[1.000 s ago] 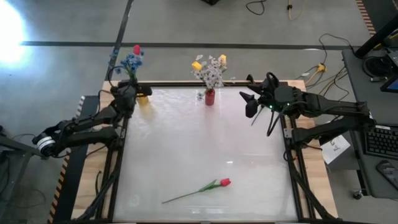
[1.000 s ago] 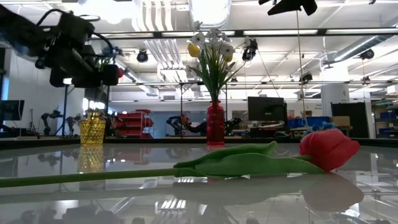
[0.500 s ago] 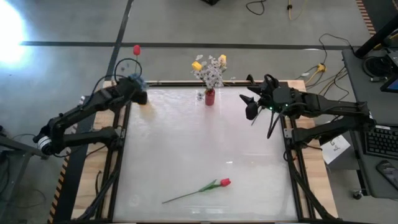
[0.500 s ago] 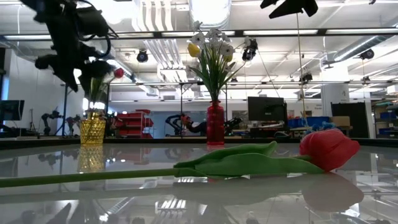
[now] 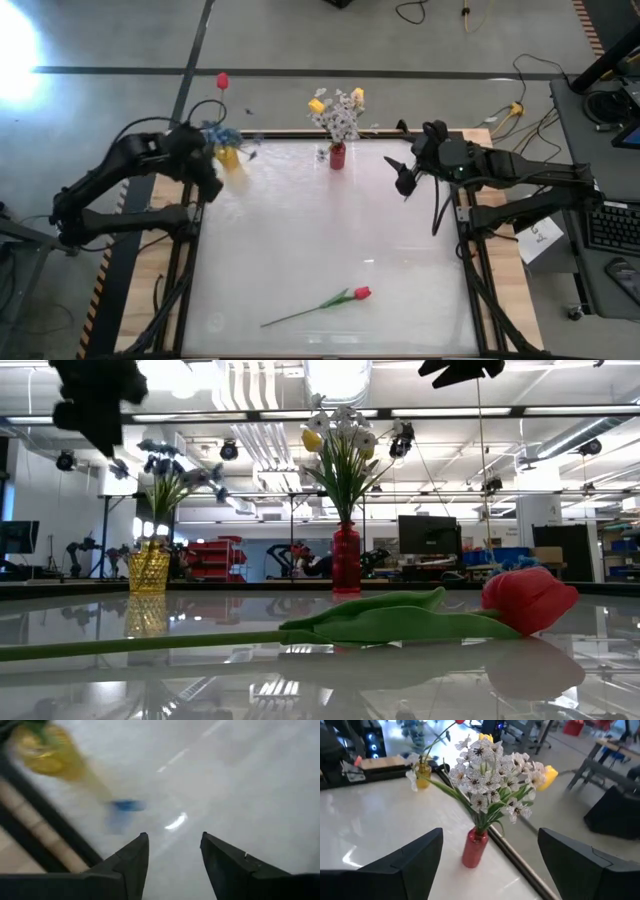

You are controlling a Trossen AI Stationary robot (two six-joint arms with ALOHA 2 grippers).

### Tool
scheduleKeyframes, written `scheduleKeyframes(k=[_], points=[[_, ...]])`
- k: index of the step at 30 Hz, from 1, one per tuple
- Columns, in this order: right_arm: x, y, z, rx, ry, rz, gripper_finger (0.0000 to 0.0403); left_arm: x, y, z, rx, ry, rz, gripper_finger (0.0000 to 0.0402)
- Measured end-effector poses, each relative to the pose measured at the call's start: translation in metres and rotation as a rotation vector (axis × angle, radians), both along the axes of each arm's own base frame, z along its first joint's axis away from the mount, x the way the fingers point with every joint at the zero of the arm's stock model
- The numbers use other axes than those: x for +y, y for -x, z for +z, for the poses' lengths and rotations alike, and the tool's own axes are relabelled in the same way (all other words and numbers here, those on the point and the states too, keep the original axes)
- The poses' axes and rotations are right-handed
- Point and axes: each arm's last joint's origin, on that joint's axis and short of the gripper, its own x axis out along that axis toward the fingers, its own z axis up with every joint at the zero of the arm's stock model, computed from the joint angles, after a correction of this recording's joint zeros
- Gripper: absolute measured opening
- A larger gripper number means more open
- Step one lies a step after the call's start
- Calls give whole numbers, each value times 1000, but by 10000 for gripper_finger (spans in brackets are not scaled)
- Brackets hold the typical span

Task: Sort flowers into vase by color
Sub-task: Put the pink flower into the yellow vase

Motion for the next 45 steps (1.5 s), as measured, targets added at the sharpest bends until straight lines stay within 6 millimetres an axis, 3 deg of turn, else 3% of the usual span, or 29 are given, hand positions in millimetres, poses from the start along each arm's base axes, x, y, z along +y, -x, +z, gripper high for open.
scheduleKeyframes(k=[8,12,16,21,24,30,33,37,45], points=[[1,-1,-1,24,2,57,320,-45,5,26,-171,110,-221,149],[13,-9,-11,17,-52,164,313,-65,-15,22,-181,104,-274,149],[38,-26,-30,48,-109,252,297,-105,-45,11,-233,70,-386,149],[76,-41,-47,71,-178,293,286,-173,-67,-16,-308,20,-449,149],[99,-48,-59,94,-213,307,288,-212,-80,-42,-303,-17,-466,149],[133,-57,-83,154,-269,343,293,-270,-131,-96,-336,-57,-529,149],[143,-61,-87,163,-299,343,293,-285,-158,-123,-368,-60,-513,151],[152,-65,-83,169,-329,343,294,-287,-191,-156,-291,-62,-484,169],[158,-70,-64,230,-344,307,292,-292,-264,-188,-340,-251,-499,213]])
